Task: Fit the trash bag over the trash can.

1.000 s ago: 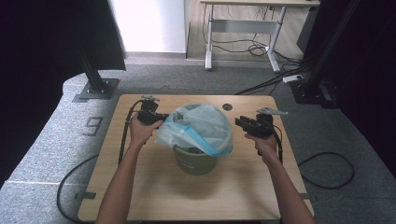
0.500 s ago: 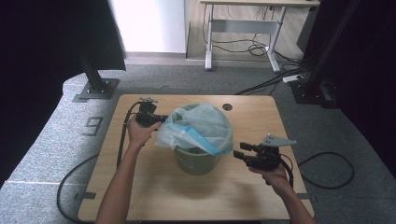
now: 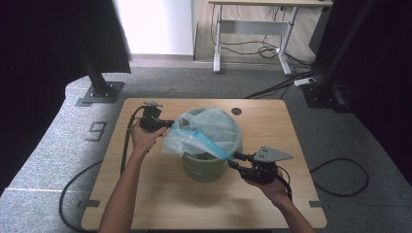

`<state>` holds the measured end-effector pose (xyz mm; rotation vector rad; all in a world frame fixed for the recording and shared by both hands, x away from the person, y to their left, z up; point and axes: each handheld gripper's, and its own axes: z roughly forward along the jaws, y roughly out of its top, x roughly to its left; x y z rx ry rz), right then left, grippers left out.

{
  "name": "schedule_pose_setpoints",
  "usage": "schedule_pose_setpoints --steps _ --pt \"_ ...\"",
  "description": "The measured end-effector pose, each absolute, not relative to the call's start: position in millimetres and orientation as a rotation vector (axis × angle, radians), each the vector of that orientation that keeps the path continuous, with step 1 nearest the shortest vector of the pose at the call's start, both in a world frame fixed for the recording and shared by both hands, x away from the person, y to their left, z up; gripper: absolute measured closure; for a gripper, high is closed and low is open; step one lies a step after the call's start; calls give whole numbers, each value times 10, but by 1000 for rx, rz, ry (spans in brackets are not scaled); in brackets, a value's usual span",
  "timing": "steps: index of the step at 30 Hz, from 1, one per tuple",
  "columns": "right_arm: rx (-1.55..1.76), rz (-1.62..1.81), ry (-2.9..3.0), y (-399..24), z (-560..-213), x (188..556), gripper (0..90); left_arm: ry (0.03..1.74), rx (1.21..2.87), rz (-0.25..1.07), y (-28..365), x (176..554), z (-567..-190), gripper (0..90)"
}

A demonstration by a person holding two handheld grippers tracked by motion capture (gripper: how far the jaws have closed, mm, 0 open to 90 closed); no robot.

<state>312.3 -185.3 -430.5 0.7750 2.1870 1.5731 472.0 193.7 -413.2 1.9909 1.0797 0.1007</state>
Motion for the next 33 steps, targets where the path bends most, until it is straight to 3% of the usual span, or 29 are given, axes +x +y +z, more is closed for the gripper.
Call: schedule_pose_setpoints --steps 3,4,19,33 --pt "768 1596 2193 -1829 -4341 3122 867 1079 1974 84 1949 4704 -4133 897" --pt "762 1613 2195 -1829 -4358 3122 886 1074 1975 88 1952 4695 -4126 897" --pt "658 1602 2448 -1725 -4873 3089 890 1077 1953 57 2073 4635 -4237 897" --pt "432 1492 2494 -1555 -4820 3012 888 1059 1944 104 2261 4471 -4187 896"
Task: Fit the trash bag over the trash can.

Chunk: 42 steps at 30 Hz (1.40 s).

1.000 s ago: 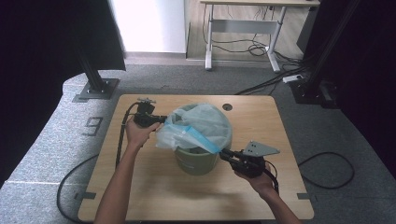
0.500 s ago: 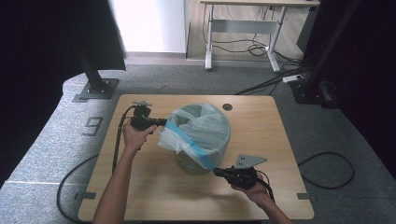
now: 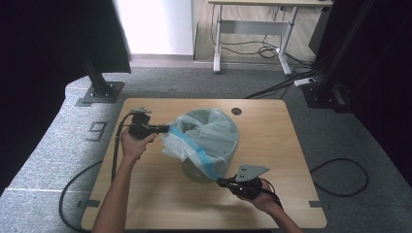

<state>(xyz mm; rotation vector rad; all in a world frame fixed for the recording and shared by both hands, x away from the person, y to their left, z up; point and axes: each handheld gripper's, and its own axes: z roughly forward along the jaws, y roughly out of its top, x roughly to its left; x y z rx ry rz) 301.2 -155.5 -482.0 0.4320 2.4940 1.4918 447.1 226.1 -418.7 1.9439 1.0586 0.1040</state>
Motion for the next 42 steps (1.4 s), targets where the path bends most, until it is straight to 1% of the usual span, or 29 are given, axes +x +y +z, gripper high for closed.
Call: schedule_pose_setpoints --steps 8,16,31,34,38,42 --pt "517 1522 2480 -1667 -4879 3089 888 1054 1928 71 2354 4408 -4272 896" --pt "493 1472 2507 -1640 -4924 3105 888 1032 1959 90 2339 4324 -4261 896" --pt "509 1461 2533 -1654 -4974 3171 889 1021 2011 44 2315 4224 -4377 896" --pt "509 1450 2542 -1651 -4983 3184 888 1028 2034 41 2291 4231 -4410 896" --pt "518 1419 2553 -1659 -5018 3219 888 1076 2089 45 2252 4270 -4506 896" --pt "565 1400 2570 -1710 -5089 3285 888 1120 2104 23 2212 4336 -4624 896"
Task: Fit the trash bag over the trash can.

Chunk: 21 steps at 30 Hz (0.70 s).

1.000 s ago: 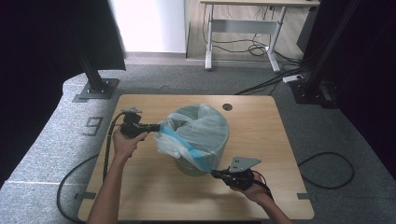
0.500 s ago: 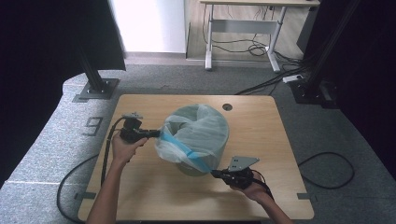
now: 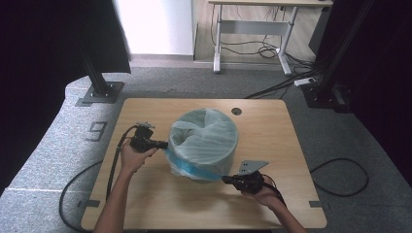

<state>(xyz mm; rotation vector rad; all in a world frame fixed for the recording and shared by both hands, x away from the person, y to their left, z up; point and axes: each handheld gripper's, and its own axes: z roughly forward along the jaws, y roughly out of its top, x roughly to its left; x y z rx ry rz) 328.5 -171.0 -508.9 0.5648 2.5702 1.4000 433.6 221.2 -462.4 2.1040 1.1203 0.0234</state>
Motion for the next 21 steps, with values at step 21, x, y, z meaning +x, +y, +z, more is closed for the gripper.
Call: schedule_pose_setpoints --steps 21 --pt "839 1432 2514 -2058 -5339 3460 641 1167 2105 82 2076 4349 -4927 658"
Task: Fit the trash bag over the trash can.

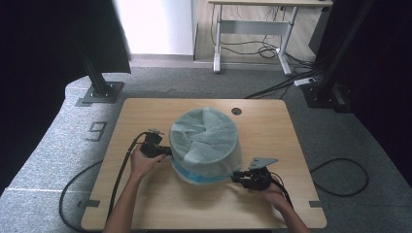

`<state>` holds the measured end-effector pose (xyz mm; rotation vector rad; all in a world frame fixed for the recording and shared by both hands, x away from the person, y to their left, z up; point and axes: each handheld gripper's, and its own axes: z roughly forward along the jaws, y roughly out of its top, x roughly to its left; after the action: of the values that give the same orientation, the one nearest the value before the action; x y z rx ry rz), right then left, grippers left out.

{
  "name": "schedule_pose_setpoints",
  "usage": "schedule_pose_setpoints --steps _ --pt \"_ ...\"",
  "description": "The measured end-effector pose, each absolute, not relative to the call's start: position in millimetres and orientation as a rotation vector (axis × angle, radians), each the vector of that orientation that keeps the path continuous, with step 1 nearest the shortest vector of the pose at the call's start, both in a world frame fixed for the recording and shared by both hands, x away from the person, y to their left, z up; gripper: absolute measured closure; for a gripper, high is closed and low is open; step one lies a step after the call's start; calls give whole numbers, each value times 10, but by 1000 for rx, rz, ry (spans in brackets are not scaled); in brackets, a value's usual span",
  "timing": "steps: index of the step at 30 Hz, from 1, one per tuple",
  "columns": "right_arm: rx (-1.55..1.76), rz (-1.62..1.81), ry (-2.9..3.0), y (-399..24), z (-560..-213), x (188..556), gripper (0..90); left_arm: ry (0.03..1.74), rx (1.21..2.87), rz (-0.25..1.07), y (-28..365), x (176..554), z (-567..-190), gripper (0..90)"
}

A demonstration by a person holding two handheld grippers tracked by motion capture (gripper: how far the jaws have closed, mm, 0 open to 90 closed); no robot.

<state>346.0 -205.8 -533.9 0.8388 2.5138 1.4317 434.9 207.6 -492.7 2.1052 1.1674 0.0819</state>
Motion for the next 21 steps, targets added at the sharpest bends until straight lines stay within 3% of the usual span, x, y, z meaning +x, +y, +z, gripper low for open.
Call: schedule_pose_setpoints --steps 3,8,21 --pt "871 1527 2415 -2136 -5252 3409 493 1162 2030 145 2211 4255 -4791 481" --pt "932 1601 2277 -2292 -5141 3381 379 1147 1945 210 2378 4107 -4603 343" --pt "1046 1600 2187 -2621 -5175 3261 333 973 1854 282 2369 3797 -3874 310"
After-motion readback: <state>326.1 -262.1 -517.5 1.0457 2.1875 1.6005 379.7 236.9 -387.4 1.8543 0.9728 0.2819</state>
